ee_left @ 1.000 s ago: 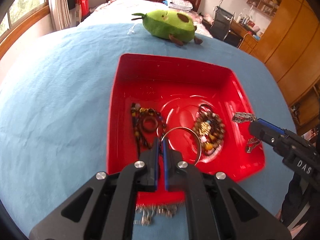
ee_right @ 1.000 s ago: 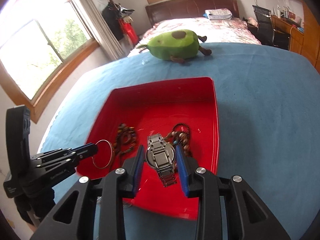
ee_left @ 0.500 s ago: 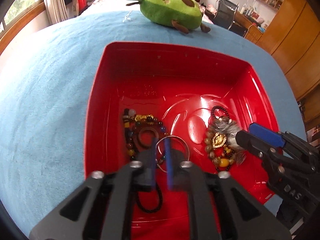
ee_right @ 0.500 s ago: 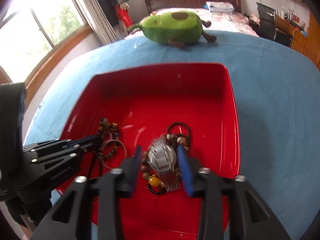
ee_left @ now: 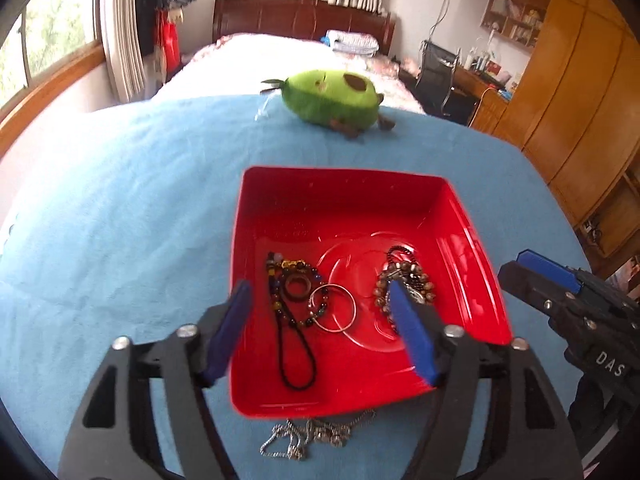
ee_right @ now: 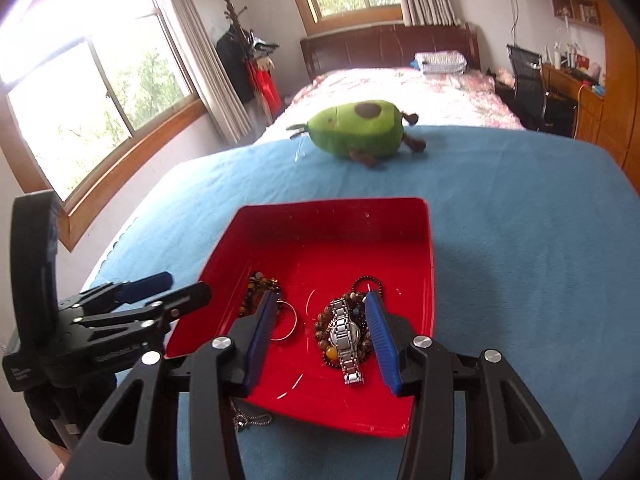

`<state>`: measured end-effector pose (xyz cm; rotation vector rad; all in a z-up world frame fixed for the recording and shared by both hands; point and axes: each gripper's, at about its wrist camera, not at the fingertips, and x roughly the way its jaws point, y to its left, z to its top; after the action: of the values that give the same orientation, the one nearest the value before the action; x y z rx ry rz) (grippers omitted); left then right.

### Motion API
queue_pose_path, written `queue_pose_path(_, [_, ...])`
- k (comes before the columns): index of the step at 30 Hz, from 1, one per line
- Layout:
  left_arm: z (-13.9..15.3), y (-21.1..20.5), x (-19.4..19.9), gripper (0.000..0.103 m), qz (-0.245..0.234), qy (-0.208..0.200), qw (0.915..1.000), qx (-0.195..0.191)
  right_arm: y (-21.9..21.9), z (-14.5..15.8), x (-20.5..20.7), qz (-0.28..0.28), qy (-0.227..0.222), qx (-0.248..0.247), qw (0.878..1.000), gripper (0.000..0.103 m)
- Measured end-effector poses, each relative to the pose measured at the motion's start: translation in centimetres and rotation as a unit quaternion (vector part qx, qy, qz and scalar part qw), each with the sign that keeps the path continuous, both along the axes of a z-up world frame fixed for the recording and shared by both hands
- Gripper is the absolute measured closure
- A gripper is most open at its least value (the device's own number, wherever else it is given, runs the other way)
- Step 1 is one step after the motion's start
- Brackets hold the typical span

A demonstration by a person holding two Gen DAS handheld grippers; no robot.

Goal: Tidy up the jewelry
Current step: 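Open the left tool to drop the ring while the right tool releases the watch, then lower the right tool onto the small silver ring and close on it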

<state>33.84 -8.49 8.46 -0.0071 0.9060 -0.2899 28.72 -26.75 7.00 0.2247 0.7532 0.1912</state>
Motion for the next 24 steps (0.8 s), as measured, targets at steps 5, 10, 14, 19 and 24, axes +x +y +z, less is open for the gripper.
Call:
queue_pose_path(5, [1.0, 0.1, -2.9, 0.013, -0.011, -0.013, 0.9998, 0.007, -0.1, 0.5, -2.5, -0.008, -0.007, -0.006, 1.000, 0.053])
queue_pose_path(10, [0.7, 1.5, -5.7, 0.013, -0.010, -0.008, 0.9999, -0.001, 0.3, 0.0, -4.9, -0.005, -0.006, -0.017, 1.000, 0.038])
queue_pose_path(14, [-0.6, 2.7, -7.7, 0.011, -0.014, 0.011, 0.9998, 0.008, 0.9, -0.5, -6.6, 0.004, 0.002, -0.019, 1.000, 0.038])
queue_pose_path(19, [-2.7, 4.5, -10.6, 0.011, -0.007, 0.030, 0.9987, 0.040, 2.2, -1.5, -8.9, 0.027, 0.019, -0.019, 0.999, 0.040])
queue_pose_path(24, [-6.4, 6.8, -12.7, 0.011, 0.004, 0.086, 0.9957, 0.033, 3.9, -3.4, -11.7, 0.052, 0.037, -0.021, 0.998, 0.046])
